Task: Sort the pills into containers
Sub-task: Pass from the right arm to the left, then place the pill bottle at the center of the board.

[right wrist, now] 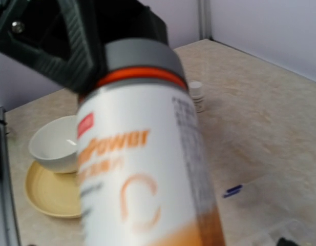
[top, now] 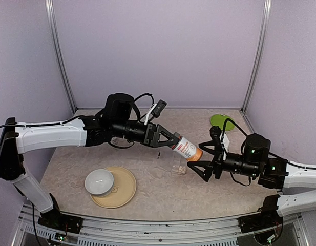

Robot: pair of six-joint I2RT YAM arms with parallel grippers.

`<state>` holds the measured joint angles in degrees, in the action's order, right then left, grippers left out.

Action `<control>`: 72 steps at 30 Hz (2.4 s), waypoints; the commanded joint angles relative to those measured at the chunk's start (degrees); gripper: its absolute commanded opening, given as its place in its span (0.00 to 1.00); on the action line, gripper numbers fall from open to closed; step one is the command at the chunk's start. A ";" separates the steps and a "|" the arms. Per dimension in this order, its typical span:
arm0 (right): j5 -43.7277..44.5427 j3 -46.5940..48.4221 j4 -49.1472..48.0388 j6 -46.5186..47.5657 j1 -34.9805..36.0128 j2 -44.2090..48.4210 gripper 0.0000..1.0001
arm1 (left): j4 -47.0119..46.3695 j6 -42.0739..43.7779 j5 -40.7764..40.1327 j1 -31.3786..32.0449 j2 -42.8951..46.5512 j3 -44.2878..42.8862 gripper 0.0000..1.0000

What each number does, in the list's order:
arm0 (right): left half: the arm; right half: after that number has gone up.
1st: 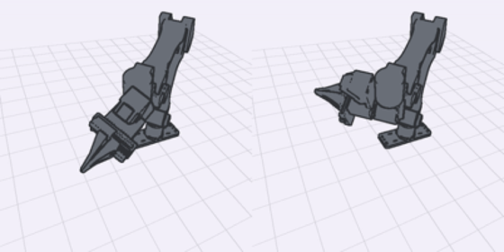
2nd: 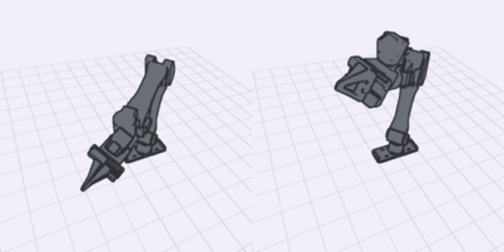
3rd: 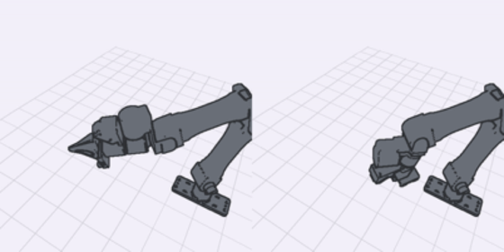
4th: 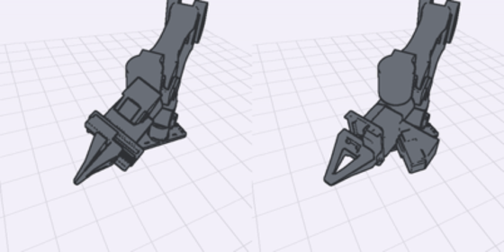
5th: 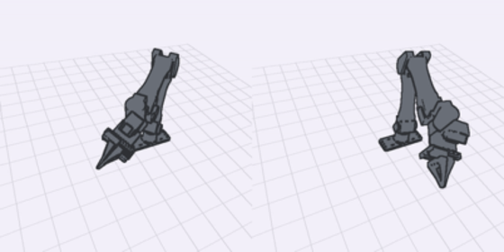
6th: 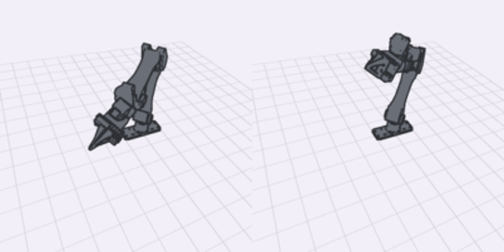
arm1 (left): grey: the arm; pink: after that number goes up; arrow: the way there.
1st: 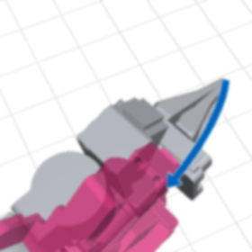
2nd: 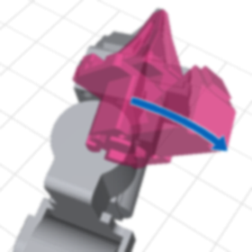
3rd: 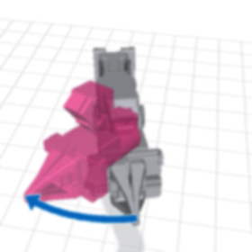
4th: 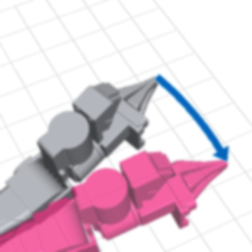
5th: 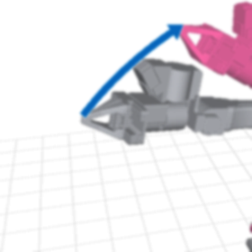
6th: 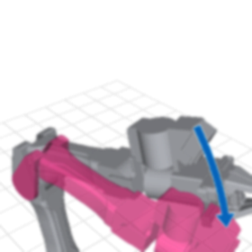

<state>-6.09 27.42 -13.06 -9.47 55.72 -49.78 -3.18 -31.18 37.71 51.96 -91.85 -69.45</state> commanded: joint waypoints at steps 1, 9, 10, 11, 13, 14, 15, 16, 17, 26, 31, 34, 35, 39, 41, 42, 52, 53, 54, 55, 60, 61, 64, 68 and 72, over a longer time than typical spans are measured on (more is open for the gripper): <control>5.34 1.89 3.65 2.04 0.10 1.62 1.00 | 6.87 4.98 -6.35 -1.90 2.22 -1.70 0.15; 11.38 1.86 6.72 2.53 0.10 2.27 1.00 | 16.76 11.20 -16.19 -5.94 2.60 -3.15 0.15; 11.86 1.77 6.81 2.53 0.15 2.24 1.00 | 17.98 12.29 -17.54 -6.30 2.57 -3.57 0.15; 12.14 1.76 6.86 2.52 0.12 2.18 1.00 | 19.16 13.11 -19.00 -6.67 2.50 -4.00 0.15; 12.50 1.67 6.86 2.53 0.14 1.96 1.00 | 21.36 14.37 -22.38 -7.41 2.51 -4.72 0.15; 12.73 1.63 6.97 2.59 0.15 1.66 1.00 | 22.45 14.98 -24.09 -7.79 2.36 -5.06 0.15; 12.84 1.58 6.99 2.54 0.17 1.48 1.00 | 23.44 15.53 -25.75 -8.14 2.18 -5.36 0.15; 13.04 1.57 6.98 2.53 0.12 1.38 1.00 | 24.29 16.06 -27.34 -8.56 1.97 -5.54 0.15; 12.98 1.63 6.87 2.53 0.09 1.27 1.00 | 24.77 16.40 -28.46 -9.29 1.76 -5.52 0.15; 13.83 1.34 7.23 2.42 0.13 1.09 1.00 | 27.47 19.80 -40.32 -12.83 -2.00 -7.96 0.13; 14.61 1.14 7.53 2.27 0.11 1.53 1.00 | 28.13 20.07 -47.73 -13.22 -5.16 -10.00 0.12; 14.60 0.81 7.36 2.15 0.16 1.77 1.00 | 28.16 20.01 -50.71 -13.29 -7.92 -11.06 0.11; 14.53 0.73 7.44 1.98 0.17 1.88 1.00 | 28.52 20.04 -52.01 -13.29 -8.90 -11.58 0.10; 14.04 0.34 7.91 1.58 0.16 2.52 1.00 | 29.08 20.32 -56.02 -13.34 -11.64 -13.01 0.09; 14.13 -0.04 8.02 1.48 0.15 2.94 1.00 | 29.44 20.48 -57.36 -13.40 -12.93 -13.76 0.09; 14.22 -0.17 8.08 1.48 0.12 3.12 1.00 | 29.46 20.72 -57.80 -13.43 -13.60 -14.16 0.09; 14.03 -0.47 7.78 1.30 0.11 2.51 1.00 | 29.41 21.58 -60.23 -15.05 -18.71 -16.30 0.09; 14.03 -0.54 7.73 1.30 0.09 2.43 1.00 | 29.57 21.67 -60.55 -15.27 -18.98 -16.33 0.09; 14.14 -0.70 7.78 1.30 0.16 2.48 1.00 | 29.63 21.73 -60.78 -15.43 -19.14 -16.41 0.09; 14.29 -0.84 7.74 1.22 0.11 2.47 1.00 | 29.76 21.77 -60.76 -15.46 -19.29 -16.42 0.09; 15.08 -1.49 6.74 1.38 0.16 1.77 1.00 | 29.92 21.78 -61.49 -15.61 -19.76 -16.42 0.17; 15.32 -1.56 6.60 1.51 0.11 1.37 1.00 | 29.85 21.73 -61.49 -15.61 -19.70 -16.42 0.23; 16.53 -1.51 6.08 2.05 0.15 -0.50 1.00 | 29.44 21.53 -60.92 -15.62 -19.32 -16.46 0.36; 18.82 -1.08 5.57 2.90 0.14 -3.92 1.00 | 29.14 21.33 -59.60 -15.53 -18.04 -16.67 0.55; 21.63 -0.74 4.53 3.68 0.11 -7.66 1.00 | 28.85 21.17 -58.30 -15.35 -15.90 -16.68 0.70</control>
<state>11.79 26.50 -6.15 -6.87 55.72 -54.72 26.63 -9.98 -21.80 36.51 -111.04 -83.94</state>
